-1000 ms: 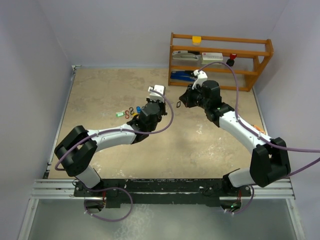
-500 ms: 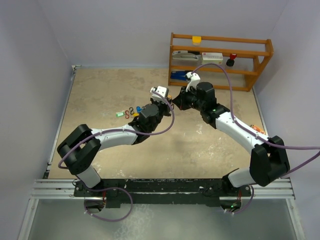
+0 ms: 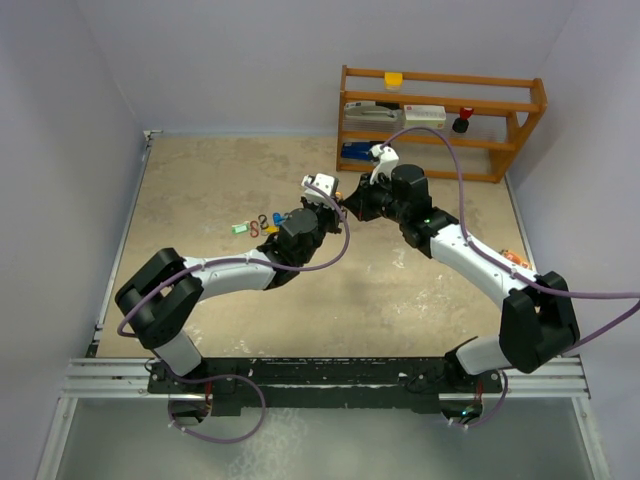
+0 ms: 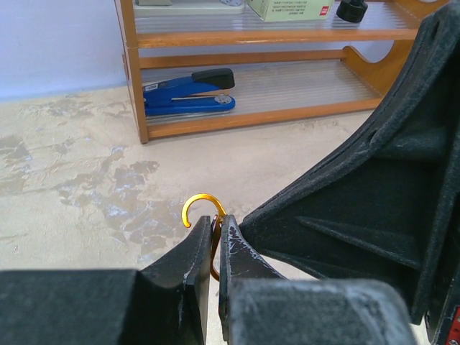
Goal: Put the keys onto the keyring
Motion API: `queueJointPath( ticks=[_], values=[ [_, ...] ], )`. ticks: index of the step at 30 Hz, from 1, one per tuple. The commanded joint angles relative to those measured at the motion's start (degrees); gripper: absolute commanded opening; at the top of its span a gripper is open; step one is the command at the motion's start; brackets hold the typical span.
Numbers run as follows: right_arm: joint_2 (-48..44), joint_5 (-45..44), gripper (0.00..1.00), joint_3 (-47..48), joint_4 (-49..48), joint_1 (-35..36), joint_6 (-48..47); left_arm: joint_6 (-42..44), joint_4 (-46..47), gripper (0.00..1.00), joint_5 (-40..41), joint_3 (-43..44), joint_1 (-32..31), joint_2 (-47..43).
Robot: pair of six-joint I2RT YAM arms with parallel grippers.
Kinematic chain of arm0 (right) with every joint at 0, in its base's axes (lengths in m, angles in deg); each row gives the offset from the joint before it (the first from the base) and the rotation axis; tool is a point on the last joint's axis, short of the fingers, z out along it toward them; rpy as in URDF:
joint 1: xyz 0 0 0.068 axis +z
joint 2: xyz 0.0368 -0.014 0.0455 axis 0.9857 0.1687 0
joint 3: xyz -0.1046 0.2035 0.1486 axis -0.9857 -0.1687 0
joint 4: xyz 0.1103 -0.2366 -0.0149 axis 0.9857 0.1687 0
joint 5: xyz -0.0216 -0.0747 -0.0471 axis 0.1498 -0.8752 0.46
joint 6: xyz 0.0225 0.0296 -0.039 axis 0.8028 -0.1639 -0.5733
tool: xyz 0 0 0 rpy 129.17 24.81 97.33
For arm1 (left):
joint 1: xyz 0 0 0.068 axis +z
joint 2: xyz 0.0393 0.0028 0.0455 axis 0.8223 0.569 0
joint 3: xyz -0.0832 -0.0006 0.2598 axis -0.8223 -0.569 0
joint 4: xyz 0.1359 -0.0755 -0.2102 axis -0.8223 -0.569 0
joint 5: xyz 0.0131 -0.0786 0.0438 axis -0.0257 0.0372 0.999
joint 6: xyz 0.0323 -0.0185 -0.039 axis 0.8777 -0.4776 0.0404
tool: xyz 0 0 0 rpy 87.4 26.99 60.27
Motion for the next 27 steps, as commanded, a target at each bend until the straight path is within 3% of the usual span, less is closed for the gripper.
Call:
queueJointPath(
  ticks=[1, 27],
  values=[
    [-1.79, 0.91, 0.0, 2.5, -2.03, 0.31, 0.01, 0.88, 2.99, 0.0, 0.64, 0.58, -0.08, -0.27],
    [-1.58, 1.99, 0.0, 2.67, -1.49, 0.66, -1.35, 1.3, 0.97, 0.0, 1.8, 4.73, 0.5, 0.82]
  ],
)
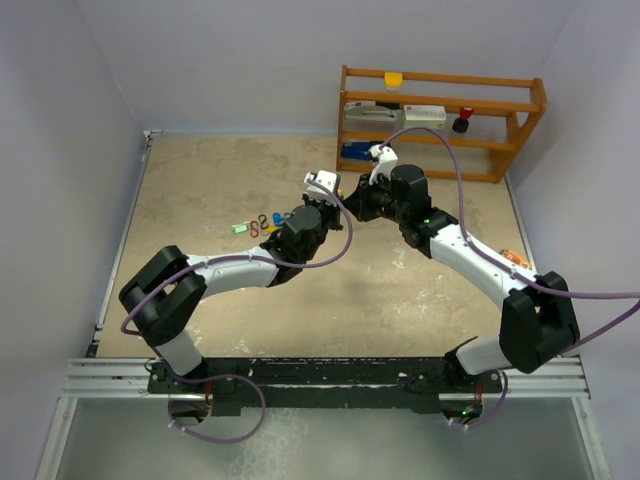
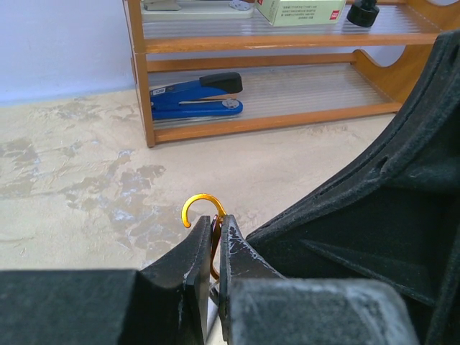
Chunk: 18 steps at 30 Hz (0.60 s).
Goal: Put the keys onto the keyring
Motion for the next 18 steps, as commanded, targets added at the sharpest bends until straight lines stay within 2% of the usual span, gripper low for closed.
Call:
queueJointPath(
  ticks=[1, 7, 10, 11, 12, 15, 16, 18],
  values=[
    [-1.62, 1.79, 0.0, 2.68, -1.47, 0.5, -0.82, 1.02, 1.92, 0.0, 0.2, 2.65, 0.47, -0.67],
    [-2.65, 0.56, 0.0, 2.31, -1.47, 0.49, -0.75, 1.09, 1.87, 0.0, 0.38, 2.37, 0.56, -1.01],
    [-3.94, -4.36, 0.0, 1.94, -0.49, 0.49, -0.52, 1.11, 1.83, 0.0, 0.48, 1.84, 0.64, -1.43],
    [-4.46, -7.18, 0.03, 1.86, 0.29, 0.49, -0.16, 1.18, 1.76, 0.0, 0.42, 1.59, 0.65, -1.67],
    [-4.8, -9.22, 0.1, 1.82, 1.9, 0.49, 0.18, 1.21, 1.51, 0.0, 0.39, 1.26, 0.74, -2.05],
    [-5.86, -13.29, 0.52, 1.63, 3.53, 0.32, 1.65, 1.16, 1.06, 0.0, 0.2, -0.25, 0.95, -3.57],
    [-6.06, -14.53, 0.61, 1.7, 4.09, 0.36, 1.5, 0.97, 0.97, 0.0, -0.29, -1.11, 1.18, -4.2],
    [-6.21, -16.92, 0.71, 1.95, 5.28, 0.31, 1.35, 0.5, 0.46, 0.0, -1.62, -2.95, 1.71, -5.62]
  ],
)
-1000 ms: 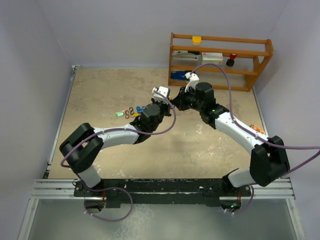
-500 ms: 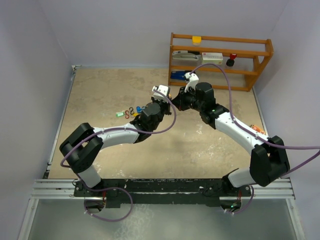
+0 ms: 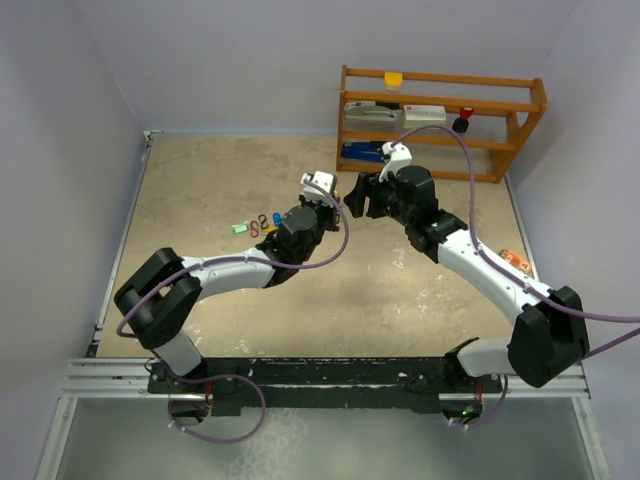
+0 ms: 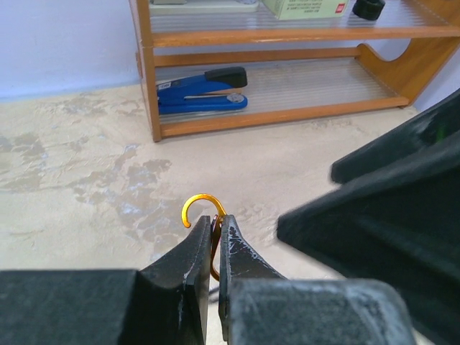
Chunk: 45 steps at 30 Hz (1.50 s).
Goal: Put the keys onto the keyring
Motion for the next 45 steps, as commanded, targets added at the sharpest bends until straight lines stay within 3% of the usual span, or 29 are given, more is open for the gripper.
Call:
queueJointPath(
  ticks=[1, 10, 15, 29, 40, 45],
  values=[
    [-2.37, -8.58, 0.74, 1.97, 2.21, -0.01, 0.28, 0.12, 1.01, 0.0, -2.29, -3.76, 1.5, -5.44],
    [-2.39, -13.13, 0.82, 1.76, 3.19, -0.14, -0.64, -8.02, 8.66, 0.0, -19.42, -15.09, 10.49, -10.13],
    [-3.02, -13.54, 0.83, 1.18, 3.06, -0.44, -1.27, -9.61, 13.31, 0.0, -23.18, -18.34, 12.01, -8.32],
    [-3.25, -12.8, 0.84, 0.67, 2.46, -0.72, -1.48, -10.76, 14.38, 0.0, -22.94, -18.67, 12.37, -4.65],
    [-2.83, -12.26, 0.84, 0.67, 2.27, -0.76, -1.47, -10.78, 13.21, 0.09, -21.25, -18.47, 12.69, -4.2],
    [-2.64, -11.99, 0.84, 0.69, 2.09, -0.67, -1.35, -10.96, 12.86, 0.19, -20.3, -18.88, 13.15, -5.05]
  ],
)
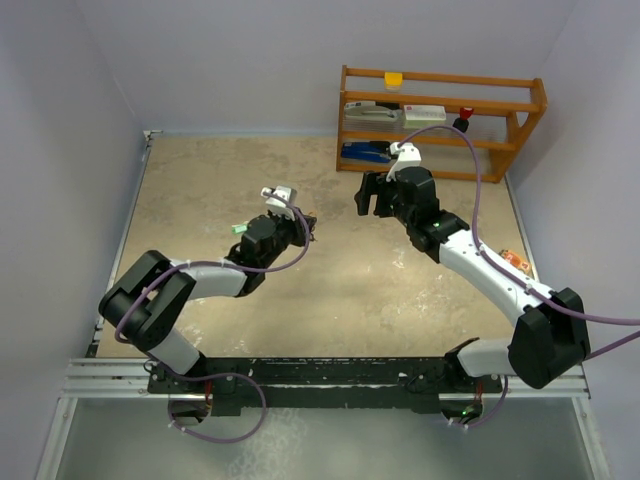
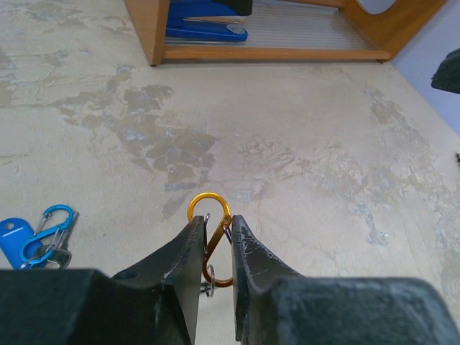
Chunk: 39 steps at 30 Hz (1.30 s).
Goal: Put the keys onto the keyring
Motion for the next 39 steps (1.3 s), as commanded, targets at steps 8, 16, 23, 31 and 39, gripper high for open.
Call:
queueJointPath(
  ticks=[8, 16, 23, 31, 39],
  values=[
    [-1.32, 0.75, 0.85, 0.81, -1.67, -0.22, -0.39, -0.67, -1.51, 0.45, 6.57, -0.79, 1.45, -6.62],
    [-1.32, 1.77, 0.86, 1.11, -1.5, -0.19, 0.18, 0.0, -7.88, 0.64, 13.98, -1.11, 1.4, -15.02],
    [-1.69, 0.23, 0.89, 1.83, -1.1, -0.17, 0.58, -0.18, -12.73, 0.68, 16.38, 0.04, 1.45, -20.76],
    [-2.01, -1.1, 1.0, 2.71, 1.09, -0.19, 1.34, -5.23, -26.44, 0.7, 24.23, 7.47, 1.4, -24.94],
    [-3.32, -9.86, 1.0, 3.1, 5.31, -0.19, 7.78, -5.8, -33.31, 0.72, 30.33, 9.98, 1.4, -32.63]
  ],
)
